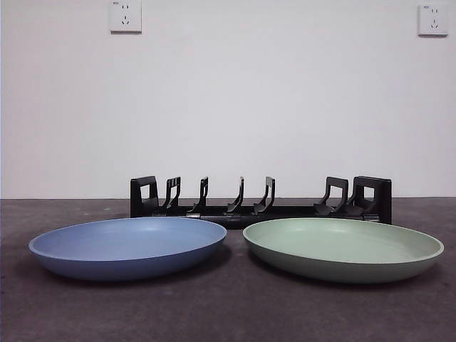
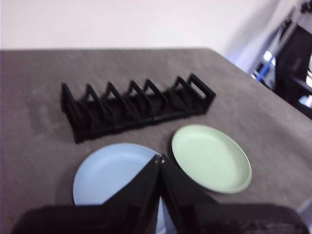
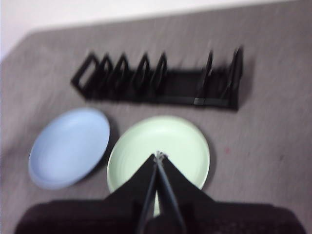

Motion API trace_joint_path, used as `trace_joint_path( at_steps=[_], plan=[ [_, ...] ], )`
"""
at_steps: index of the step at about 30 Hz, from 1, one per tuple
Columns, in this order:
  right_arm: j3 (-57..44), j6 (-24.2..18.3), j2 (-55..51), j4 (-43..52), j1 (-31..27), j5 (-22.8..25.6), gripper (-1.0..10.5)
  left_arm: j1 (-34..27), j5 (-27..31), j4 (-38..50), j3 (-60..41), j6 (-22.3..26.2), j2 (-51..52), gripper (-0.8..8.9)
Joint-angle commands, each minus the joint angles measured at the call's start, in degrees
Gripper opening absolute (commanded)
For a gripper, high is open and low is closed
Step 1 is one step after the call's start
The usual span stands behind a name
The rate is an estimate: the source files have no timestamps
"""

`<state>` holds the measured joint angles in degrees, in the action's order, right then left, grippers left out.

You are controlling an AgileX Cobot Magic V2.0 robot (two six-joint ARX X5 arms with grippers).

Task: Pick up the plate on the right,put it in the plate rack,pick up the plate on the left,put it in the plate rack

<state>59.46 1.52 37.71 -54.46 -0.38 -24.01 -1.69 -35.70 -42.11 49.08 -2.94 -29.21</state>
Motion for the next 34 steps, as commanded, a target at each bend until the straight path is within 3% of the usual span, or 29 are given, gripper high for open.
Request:
trace_joint_path(
  at_steps=[1,12,13,16,17,18,25,34],
  plan=[
    [2.1,-4.9,1.9,-4.1,0.0,-1.2,-0.1,0.5,-1.2,-3.2,1.8,3.9,-1.9,-0.07],
    [3.4,-6.4,3.4,-6.8,0.0,-1.6,0.1,2.9,-3.1,-4.6,2.4,4.9,-5.0,0.07],
    [3.4,-6.4,3.4,-6.8,0.0,-1.6,0.6,2.9,-3.8,-4.5,2.5,4.9,-5.1,0.84],
    [3.4,-6.1,3.4,-6.2,0.0,-3.0,5.0,3.1,-3.8,-4.5,2.9,4.9,-5.5,6.49],
    [3.4,-6.0,3.5,-6.1,0.0,-3.3,5.9,3.6,-3.8,-4.5,3.2,4.9,-5.8,6.64],
    [3.4,-6.0,3.9,-6.0,0.0,-3.6,6.0,4.1,-3.8,-4.5,3.5,5.0,-6.1,6.64],
    [3.4,-4.3,8.0,-5.9,0.0,-3.8,6.0,8.1,-3.8,-4.5,7.8,8.2,-9.1,6.64],
    [3.4,-3.4,29.3,-1.8,1.0,-3.6,5.9,12.6,-3.7,-4.5,8.3,9.2,-13.0,6.60]
  ],
)
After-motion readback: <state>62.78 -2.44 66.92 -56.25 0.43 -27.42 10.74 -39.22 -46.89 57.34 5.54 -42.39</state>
